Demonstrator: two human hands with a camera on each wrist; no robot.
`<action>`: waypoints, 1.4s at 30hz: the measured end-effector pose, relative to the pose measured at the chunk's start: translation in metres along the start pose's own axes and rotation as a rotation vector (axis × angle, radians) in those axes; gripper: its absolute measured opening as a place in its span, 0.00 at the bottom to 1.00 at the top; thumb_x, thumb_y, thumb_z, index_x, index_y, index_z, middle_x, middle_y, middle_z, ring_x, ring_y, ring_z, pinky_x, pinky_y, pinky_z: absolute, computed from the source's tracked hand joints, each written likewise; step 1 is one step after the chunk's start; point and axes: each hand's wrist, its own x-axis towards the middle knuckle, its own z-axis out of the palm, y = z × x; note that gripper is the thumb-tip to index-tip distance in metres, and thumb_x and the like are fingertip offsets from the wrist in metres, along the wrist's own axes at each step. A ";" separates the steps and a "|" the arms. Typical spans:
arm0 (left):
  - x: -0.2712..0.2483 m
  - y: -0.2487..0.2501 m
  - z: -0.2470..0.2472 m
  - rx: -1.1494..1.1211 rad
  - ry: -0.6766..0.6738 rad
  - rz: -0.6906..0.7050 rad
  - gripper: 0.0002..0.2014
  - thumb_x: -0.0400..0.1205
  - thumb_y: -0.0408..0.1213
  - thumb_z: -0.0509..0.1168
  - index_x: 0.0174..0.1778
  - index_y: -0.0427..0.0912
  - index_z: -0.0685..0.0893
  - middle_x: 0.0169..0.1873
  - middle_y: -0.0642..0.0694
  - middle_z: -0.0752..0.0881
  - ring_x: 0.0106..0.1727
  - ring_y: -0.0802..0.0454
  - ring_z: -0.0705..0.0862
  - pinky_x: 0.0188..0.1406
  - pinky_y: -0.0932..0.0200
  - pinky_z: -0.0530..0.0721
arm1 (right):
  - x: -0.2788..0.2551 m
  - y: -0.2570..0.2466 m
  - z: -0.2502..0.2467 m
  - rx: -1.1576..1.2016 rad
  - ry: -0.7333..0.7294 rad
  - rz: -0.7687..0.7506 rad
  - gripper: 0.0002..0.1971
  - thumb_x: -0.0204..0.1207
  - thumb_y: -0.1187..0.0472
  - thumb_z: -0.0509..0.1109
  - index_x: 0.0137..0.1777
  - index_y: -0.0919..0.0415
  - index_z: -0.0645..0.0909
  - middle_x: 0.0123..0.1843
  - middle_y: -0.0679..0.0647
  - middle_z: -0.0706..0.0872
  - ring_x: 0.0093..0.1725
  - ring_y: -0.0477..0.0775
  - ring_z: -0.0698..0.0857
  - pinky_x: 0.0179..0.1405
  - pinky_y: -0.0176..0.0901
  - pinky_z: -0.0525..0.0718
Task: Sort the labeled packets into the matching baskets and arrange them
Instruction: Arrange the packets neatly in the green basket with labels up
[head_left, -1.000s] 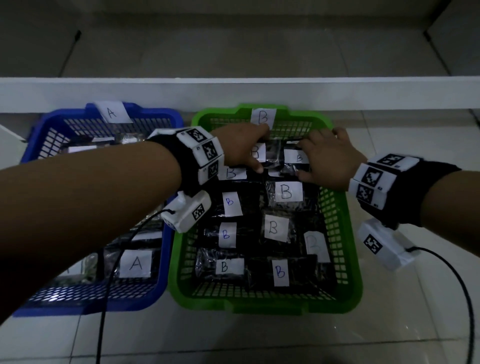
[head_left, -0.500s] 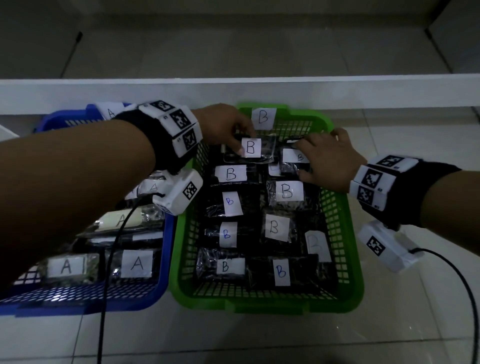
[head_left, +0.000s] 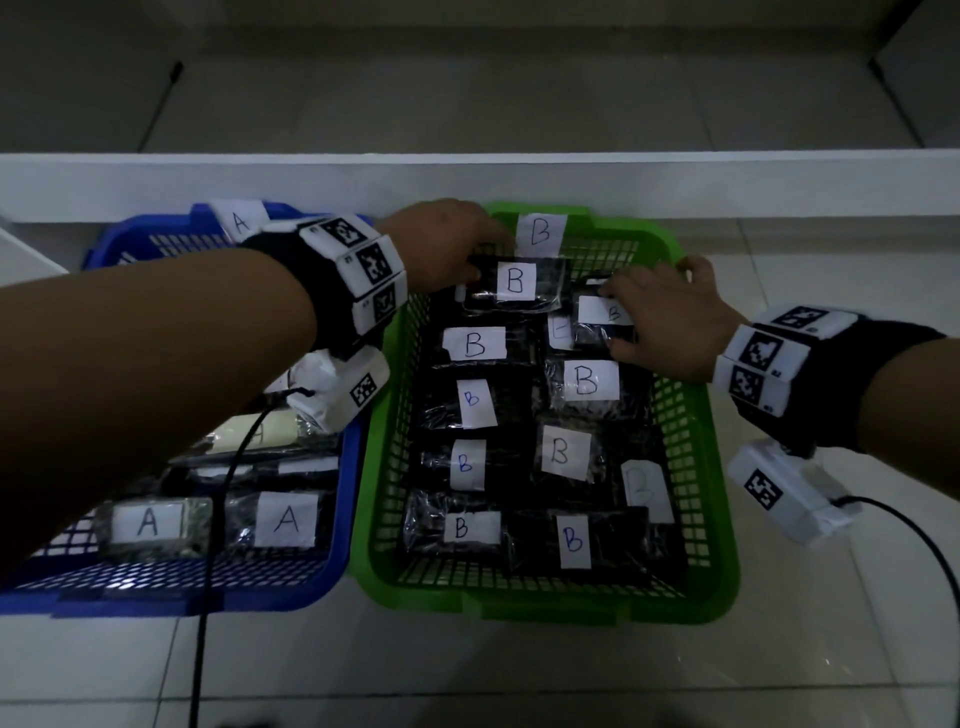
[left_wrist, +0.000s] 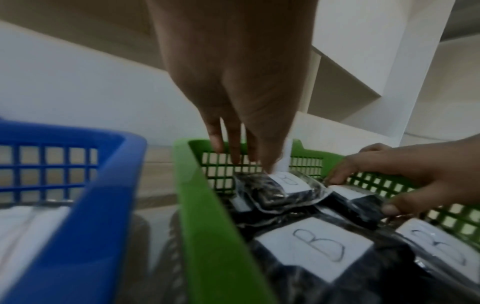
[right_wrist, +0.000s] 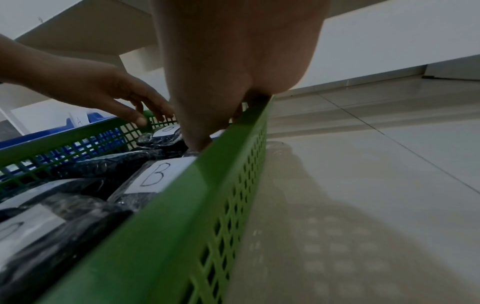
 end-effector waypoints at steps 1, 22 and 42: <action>-0.001 -0.001 -0.001 0.006 -0.040 0.023 0.26 0.80 0.39 0.67 0.75 0.52 0.73 0.68 0.43 0.78 0.67 0.43 0.77 0.68 0.49 0.75 | -0.001 0.000 0.000 0.011 0.003 0.001 0.30 0.75 0.43 0.65 0.74 0.54 0.65 0.72 0.54 0.72 0.72 0.58 0.70 0.75 0.61 0.53; -0.040 0.022 0.024 0.194 -0.287 0.070 0.31 0.77 0.58 0.66 0.70 0.44 0.71 0.65 0.43 0.79 0.63 0.44 0.79 0.58 0.48 0.81 | -0.029 -0.015 -0.008 0.009 0.062 -0.205 0.23 0.72 0.38 0.66 0.59 0.53 0.78 0.58 0.52 0.79 0.64 0.57 0.74 0.63 0.53 0.62; -0.045 0.024 0.029 -0.085 -0.159 0.050 0.30 0.76 0.44 0.72 0.74 0.51 0.70 0.67 0.44 0.74 0.66 0.46 0.74 0.65 0.53 0.74 | -0.020 -0.012 -0.007 0.125 -0.157 -0.125 0.22 0.71 0.44 0.72 0.63 0.48 0.75 0.59 0.45 0.81 0.65 0.52 0.74 0.68 0.52 0.60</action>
